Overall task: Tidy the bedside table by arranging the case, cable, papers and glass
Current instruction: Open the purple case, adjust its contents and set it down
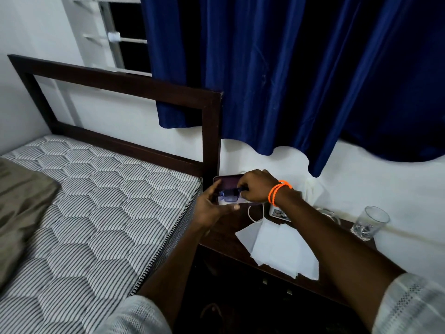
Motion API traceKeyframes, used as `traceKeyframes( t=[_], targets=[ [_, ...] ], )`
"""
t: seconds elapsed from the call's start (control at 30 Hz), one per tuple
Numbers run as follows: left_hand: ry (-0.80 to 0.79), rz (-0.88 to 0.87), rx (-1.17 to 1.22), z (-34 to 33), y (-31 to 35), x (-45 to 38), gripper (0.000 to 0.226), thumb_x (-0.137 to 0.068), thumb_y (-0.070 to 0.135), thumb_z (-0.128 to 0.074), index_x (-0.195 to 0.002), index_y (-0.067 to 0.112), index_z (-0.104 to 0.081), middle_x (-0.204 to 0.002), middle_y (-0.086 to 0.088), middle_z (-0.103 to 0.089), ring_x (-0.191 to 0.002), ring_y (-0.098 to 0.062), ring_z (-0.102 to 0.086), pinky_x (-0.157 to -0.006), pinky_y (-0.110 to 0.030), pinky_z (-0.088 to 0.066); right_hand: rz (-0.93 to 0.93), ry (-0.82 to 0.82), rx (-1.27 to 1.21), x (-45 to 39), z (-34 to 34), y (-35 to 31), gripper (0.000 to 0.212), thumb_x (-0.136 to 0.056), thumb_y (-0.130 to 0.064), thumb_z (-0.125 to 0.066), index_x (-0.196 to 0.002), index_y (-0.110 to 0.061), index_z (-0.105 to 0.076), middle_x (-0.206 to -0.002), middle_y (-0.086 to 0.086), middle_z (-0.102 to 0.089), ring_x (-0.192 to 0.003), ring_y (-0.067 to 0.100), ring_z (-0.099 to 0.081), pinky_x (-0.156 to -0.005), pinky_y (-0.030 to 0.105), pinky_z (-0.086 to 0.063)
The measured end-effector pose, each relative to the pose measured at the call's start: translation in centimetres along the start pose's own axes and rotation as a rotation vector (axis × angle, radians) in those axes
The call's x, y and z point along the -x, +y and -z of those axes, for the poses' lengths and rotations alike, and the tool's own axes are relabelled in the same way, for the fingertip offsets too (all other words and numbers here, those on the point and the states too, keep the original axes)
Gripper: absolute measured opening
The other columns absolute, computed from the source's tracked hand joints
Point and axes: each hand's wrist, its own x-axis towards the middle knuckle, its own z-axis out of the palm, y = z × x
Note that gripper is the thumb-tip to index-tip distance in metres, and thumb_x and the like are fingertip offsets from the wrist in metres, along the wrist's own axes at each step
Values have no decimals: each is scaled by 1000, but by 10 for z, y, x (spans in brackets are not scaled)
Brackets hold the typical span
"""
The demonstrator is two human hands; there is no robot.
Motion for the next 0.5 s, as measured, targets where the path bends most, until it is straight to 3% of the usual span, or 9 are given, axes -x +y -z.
traceKeyframes(
  t=[0.1, 0.27, 0.5],
  targets=[
    [-15, 11, 11, 3, 2, -1, 101, -59, 2, -97, -148, 10, -51, -133, -2, -68, -120, -14, -67, -98, -34, -59, 8, -16, -16, 3, -1, -3, 25, -77, -28, -65, -99, -28, -77, -104, -4, -74, -101, 24, -64, -85, 33, -44],
    [-50, 23, 26, 5, 3, -2, 103, -59, 3, -97, -150, 13, -49, -131, -1, -69, -119, -18, -68, -99, -43, -59, 11, 1, -35, 5, -1, -8, 23, -76, -28, -66, -96, -27, -78, -101, -4, -75, -97, 24, -66, -81, 33, -49],
    [-16, 12, 58, 3, 2, -3, 103, -58, 5, -97, -149, 14, -50, -136, -1, -66, -121, -14, -66, -96, -29, -58, -47, 46, -188, 3, -3, -8, 27, -70, -24, -72, -97, -23, -74, -101, 1, -73, -93, 24, -67, -82, 38, -58]
  ],
)
